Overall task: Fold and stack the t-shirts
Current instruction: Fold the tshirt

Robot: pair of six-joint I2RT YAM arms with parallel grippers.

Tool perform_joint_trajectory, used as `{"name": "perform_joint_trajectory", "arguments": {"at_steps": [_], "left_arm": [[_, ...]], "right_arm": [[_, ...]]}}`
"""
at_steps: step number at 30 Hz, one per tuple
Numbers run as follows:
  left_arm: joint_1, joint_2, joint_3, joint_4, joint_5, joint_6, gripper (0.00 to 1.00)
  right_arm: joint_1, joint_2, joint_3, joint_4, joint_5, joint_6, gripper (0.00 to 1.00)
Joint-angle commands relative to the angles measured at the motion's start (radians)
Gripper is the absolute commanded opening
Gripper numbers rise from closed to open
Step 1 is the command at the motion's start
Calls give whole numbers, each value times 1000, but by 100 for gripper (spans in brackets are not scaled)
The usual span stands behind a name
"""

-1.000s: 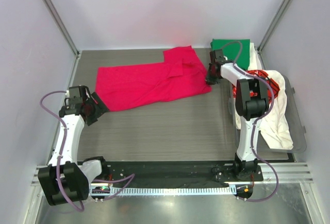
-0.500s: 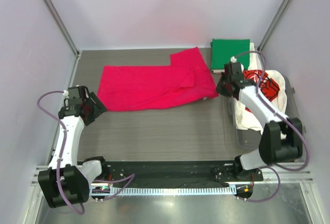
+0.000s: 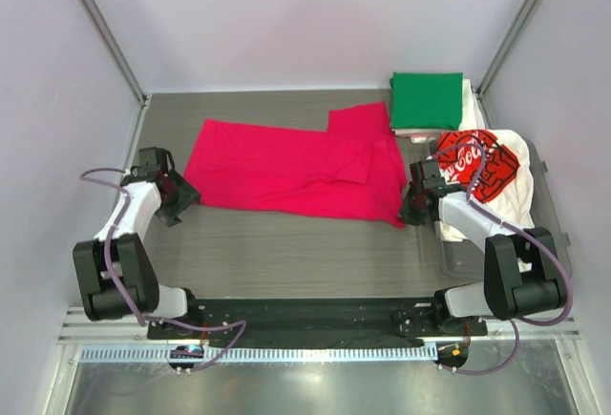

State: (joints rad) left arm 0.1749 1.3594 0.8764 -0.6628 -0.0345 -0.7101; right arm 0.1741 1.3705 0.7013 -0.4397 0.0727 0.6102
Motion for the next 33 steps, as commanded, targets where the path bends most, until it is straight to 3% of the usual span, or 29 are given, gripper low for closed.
{"name": "perform_joint_trajectory", "arguments": {"at_steps": [1,7,18,19,22,23,24,29,33], "left_arm": [[9,72,81,106,-22,-75,66],[9,197,124,202,-42,-120,62],[11,382,156,239,-166,-210,58],[9,388,160,249,-176,-215,54],[9,408,167,269,-183,-233,24],[9,408,173,269,-186,-232,6],[9,403,176,267,-188,-230,0],[17,288,151,187,-209,-230,0],[69,79,15,152,-180,-229,0]], "right_arm": [[-10,19,-3,10,26,33,1],[-10,15,-10,15,9,17,1],[-12,19,3,12,-7,0,1],[-12,19,3,10,-8,0,1],[-15,19,12,6,-10,-7,1],[-13,18,18,-4,-13,-13,1],[-13,15,32,-13,-13,-13,1],[-13,-33,79,-91,18,-17,1],[-15,-93,96,-140,27,-9,1]]}}
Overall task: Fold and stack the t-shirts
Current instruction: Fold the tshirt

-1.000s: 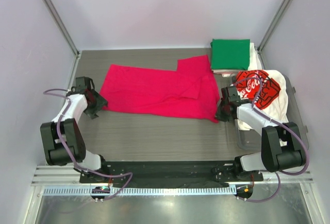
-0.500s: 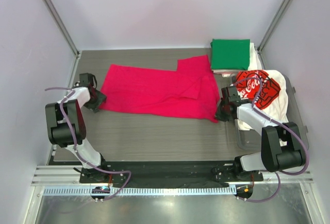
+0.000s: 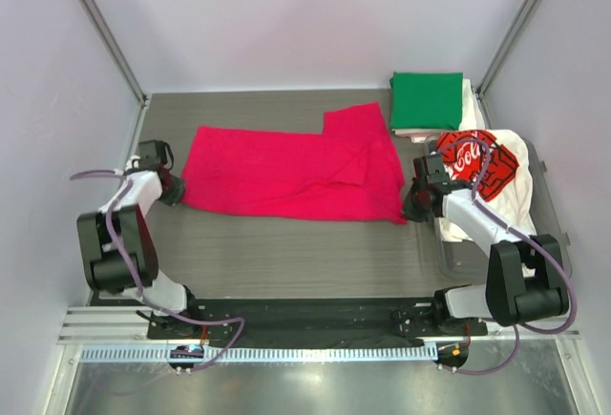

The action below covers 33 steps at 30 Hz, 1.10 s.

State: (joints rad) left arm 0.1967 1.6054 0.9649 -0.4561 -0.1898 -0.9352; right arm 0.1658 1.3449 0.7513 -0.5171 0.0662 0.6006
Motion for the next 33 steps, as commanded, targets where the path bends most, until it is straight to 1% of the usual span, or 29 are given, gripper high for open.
{"name": "perform_joint_trajectory", "arguments": {"at_steps": [1,3,4,6,7,9,10,11,12,13,14,15,17,18,21,23,25,26,27,29,30,32,33], "left_arm": [[55,-208,-96,-75,-20,-4,0],[78,-274,-173,-91,-5,1,0],[86,-348,-195,-108,1,1,0],[115,-416,-235,-137,15,1,0],[127,-474,-264,-176,29,-1,0],[164,-537,-287,-226,77,-4,6],[178,-562,-308,-240,95,-4,19],[190,-611,-314,-259,110,-2,30],[213,-628,-318,-271,130,6,52],[227,-642,-319,-288,159,13,83],[239,-647,-310,-294,174,33,95],[256,-642,-298,-306,185,41,100],[260,-625,-246,-337,254,85,100],[262,-601,-226,-345,271,104,100],[262,-572,-151,-355,341,218,100],[260,-564,-124,-362,357,278,100],[202,-550,-103,-381,291,324,100],[178,-549,-103,-378,270,332,100],[140,-541,-101,-374,247,338,100],[113,-519,-86,-377,234,363,100],[80,-515,-80,-386,222,368,100],[43,-510,-101,-371,196,368,100],[12,-515,-120,-342,199,363,100]], "right_arm": [[-3,-78,45,-73,38,5,1],[-5,-105,37,-103,40,8,1],[-5,-118,30,-112,40,16,1],[-6,-157,5,-138,38,30,1],[-5,-174,-4,-144,40,36,1],[-5,-226,-36,-164,43,59,1],[-5,-242,-47,-178,43,70,1],[-5,-262,-56,-181,41,85,1],[-2,-276,-59,-182,38,97,9],[-2,-294,-53,-192,38,111,19],[-3,-300,-44,-220,34,126,32],[-2,-306,-30,-228,21,151,58],[-2,-317,-14,-242,18,159,77],[-2,-320,12,-253,23,153,84],[-3,-319,80,-253,24,122,85],[-2,-280,118,-196,0,73,85],[-2,-216,198,-153,-35,22,85],[-2,-128,238,-123,-45,4,85],[-2,-68,334,-118,-51,-8,85],[0,41,449,-118,-52,-45,85],[1,159,568,-118,-90,-59,85],[6,273,690,-118,-98,-94,85],[6,375,815,-118,-97,-107,85]]}}
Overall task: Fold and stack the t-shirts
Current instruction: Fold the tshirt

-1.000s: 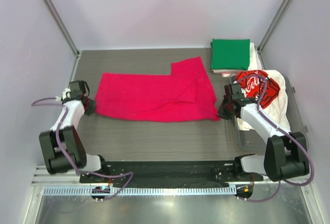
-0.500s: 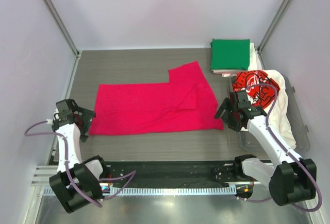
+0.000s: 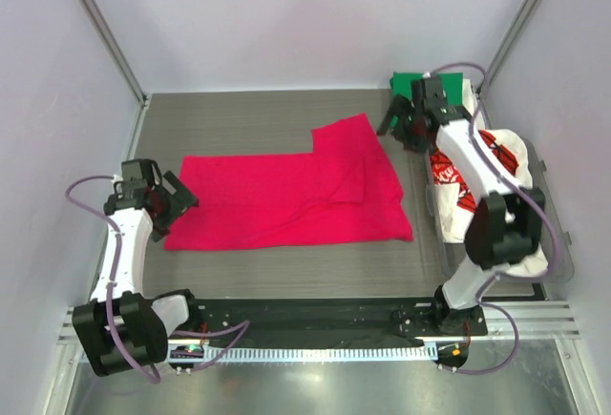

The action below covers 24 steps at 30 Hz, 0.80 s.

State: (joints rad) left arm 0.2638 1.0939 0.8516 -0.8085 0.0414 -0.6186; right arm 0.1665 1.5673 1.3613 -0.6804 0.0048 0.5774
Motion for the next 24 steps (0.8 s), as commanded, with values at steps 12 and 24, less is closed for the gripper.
{"name": "perform_joint_trajectory", "arguments": {"at_steps": [12,24], "left_arm": [[-141,8,-8,28,5,51,100],[-178,3,-9,28,-12,48,100]], "right_arm": [[28,887,1024,77,-49,-189,82],[62,1111,1134,203,172,-330,72]]}}
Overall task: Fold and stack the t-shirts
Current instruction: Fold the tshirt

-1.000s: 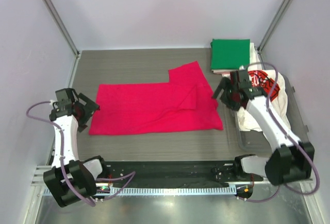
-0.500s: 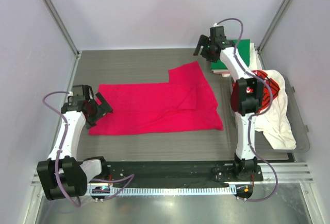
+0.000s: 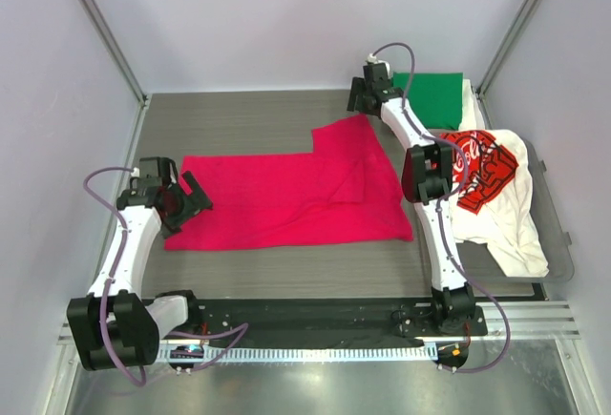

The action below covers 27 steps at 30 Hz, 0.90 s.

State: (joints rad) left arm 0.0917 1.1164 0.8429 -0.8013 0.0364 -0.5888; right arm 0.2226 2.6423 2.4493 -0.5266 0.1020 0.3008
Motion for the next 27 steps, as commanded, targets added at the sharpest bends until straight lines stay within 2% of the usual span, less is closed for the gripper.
{"name": "perform_joint_trajectory", "arguments": {"at_steps": [1,5,10,14,16,17,19,20,21,25,27], "left_arm": [[-6,-20,-2,22,-7,18,100],[-7,-21,-1,21,-9,18,100],[-9,-27,-1,20,-12,18,100],[-10,-29,-2,20,-13,18,99],[-12,-24,-2,20,-20,18,100],[-13,-23,-2,19,-20,18,99],[-15,-17,-1,19,-26,18,100],[-14,-13,-1,16,-29,18,100],[-15,-12,1,14,-30,17,100],[-17,-1,4,8,-72,12,99],[-17,2,4,20,-96,0,99]], "right_arm": [[7,42,45,50,83,-57,70],[29,50,2,50,105,-74,62],[32,42,-38,47,120,-57,59],[32,38,-36,42,97,-42,37],[32,39,-35,33,74,-40,31],[29,42,-39,31,71,-42,22],[26,39,-52,27,47,-35,12],[24,38,-65,27,33,-26,4],[21,28,-75,28,21,-23,1],[18,-31,-157,82,-10,-2,1],[20,-79,-254,134,-22,24,1]]}}
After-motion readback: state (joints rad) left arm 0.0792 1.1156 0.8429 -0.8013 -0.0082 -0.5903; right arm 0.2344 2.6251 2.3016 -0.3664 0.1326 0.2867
